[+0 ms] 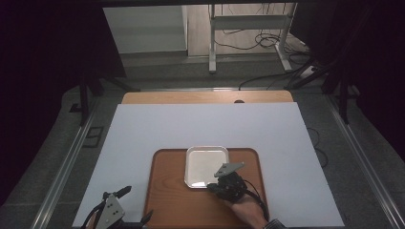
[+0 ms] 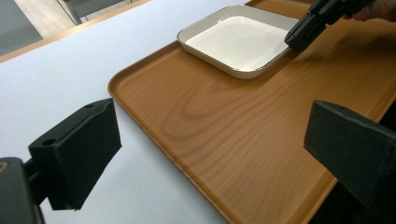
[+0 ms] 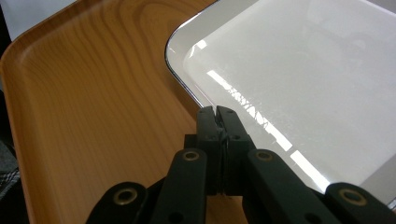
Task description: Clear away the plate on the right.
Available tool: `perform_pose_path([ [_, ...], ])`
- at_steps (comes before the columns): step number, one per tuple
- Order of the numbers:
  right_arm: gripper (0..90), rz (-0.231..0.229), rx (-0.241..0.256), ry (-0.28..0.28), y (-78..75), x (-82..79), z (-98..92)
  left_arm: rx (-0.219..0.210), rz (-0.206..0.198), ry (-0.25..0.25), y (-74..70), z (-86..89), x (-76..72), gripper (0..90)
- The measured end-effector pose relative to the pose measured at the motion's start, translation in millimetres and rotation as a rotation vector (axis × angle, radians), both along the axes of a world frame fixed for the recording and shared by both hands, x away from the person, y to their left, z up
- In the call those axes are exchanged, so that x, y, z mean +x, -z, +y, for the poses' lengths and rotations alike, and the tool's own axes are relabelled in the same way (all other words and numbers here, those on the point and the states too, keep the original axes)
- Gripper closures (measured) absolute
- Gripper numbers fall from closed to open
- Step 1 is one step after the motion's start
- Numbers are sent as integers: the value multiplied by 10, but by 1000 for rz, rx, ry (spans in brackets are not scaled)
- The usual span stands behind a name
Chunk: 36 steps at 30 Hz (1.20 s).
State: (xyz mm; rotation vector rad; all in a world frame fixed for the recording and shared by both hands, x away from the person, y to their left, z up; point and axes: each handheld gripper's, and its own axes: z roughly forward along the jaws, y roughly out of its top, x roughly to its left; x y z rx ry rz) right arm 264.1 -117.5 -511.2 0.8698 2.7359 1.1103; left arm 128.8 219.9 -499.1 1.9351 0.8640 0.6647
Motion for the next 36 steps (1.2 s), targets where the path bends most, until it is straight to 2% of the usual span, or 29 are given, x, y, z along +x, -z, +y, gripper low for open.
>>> perform_pose_path([
  [7,808,12,18,-6,-22,-16,9,0,-1,0,0,0,-2,34],
  [16,772,17,33,-4,-59,-32,-17,5,-3,1,-1,-2,-3,34],
  [36,590,-12,45,36,-142,-1,-134,3,-5,2,-1,0,-6,34],
])
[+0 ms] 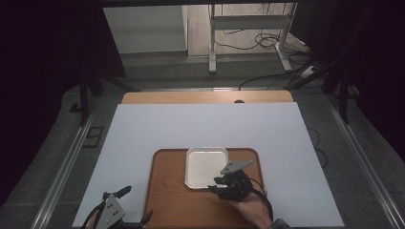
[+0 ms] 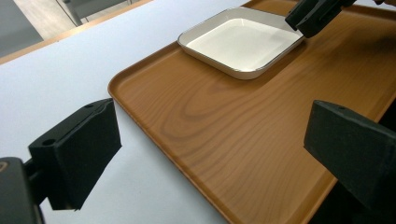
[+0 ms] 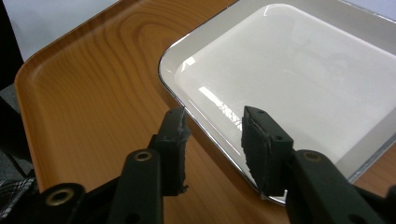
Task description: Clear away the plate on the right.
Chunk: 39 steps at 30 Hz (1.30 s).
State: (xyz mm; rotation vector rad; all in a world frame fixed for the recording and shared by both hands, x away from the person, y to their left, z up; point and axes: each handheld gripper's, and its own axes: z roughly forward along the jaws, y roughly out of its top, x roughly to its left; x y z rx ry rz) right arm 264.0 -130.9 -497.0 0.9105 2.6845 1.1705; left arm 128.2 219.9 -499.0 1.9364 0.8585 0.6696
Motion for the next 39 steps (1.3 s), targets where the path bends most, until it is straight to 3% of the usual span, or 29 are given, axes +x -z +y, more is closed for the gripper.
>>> perform_pose_path([
  [39,354,-85,58,70,-248,-33,-415,4,-1,2,-2,-3,-3,34],
])
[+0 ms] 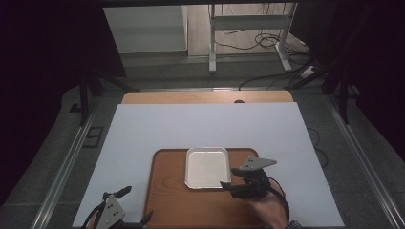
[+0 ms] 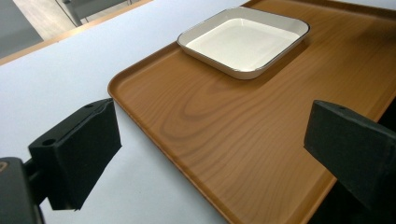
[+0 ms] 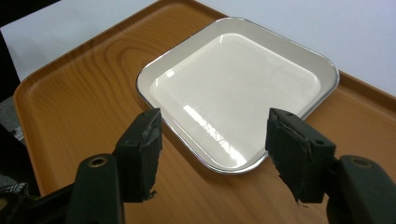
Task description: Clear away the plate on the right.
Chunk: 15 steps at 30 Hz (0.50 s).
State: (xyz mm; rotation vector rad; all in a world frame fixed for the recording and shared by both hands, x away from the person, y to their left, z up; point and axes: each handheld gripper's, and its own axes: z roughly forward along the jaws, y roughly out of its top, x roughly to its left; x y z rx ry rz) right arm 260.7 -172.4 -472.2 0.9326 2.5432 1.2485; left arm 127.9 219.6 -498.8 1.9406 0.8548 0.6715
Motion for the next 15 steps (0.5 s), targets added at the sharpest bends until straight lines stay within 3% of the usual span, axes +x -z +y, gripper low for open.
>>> perform_pose_path([
  [15,238,-31,26,29,-33,-3,-158,-3,1,0,0,2,4,34],
])
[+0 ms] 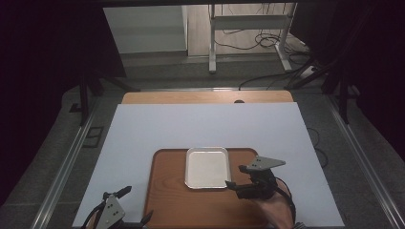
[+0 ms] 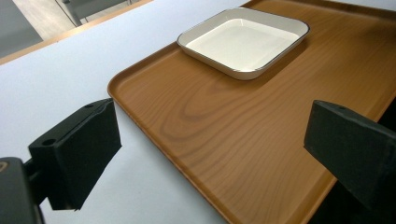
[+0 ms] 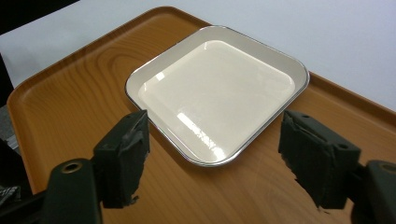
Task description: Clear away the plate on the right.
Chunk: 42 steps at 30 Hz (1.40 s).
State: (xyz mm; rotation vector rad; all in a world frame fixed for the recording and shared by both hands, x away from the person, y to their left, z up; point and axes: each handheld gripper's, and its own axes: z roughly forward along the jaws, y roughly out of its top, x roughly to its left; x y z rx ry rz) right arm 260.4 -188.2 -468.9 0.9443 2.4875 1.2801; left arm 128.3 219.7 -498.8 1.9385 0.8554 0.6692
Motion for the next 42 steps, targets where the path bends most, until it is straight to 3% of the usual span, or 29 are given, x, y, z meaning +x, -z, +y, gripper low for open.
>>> perform_pose_path([
  [11,143,-16,3,2,-11,-21,-57,1,0,0,0,-1,0,34],
  [18,86,-13,29,7,-33,-50,-138,-2,2,-1,2,-7,-2,34],
  [27,5,-75,14,30,-82,-141,-274,-1,2,-1,2,-8,-2,34],
  [42,0,-128,1,56,-109,-316,-544,0,3,-2,2,-7,2,34],
])
